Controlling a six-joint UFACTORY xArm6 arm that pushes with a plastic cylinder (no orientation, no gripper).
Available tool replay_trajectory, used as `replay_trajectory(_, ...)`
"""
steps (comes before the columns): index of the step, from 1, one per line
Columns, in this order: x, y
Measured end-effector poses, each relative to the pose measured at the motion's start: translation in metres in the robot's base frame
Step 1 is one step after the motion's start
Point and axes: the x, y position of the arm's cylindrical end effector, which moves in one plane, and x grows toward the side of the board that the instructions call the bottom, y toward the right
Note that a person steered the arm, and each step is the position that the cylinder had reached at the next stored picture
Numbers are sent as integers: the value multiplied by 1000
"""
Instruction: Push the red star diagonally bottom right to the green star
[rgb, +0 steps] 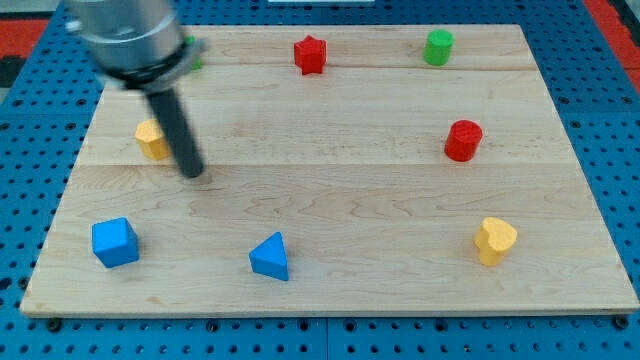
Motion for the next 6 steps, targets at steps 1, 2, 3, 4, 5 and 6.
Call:
replay_trajectory(1, -74, 82)
replay_trajectory(2, -132, 145)
replay_trajectory(3, -191, 139)
replay_trajectory(4, -211, 79)
replay_trajectory(5, -182, 44)
replay_trajectory(6, -155, 40)
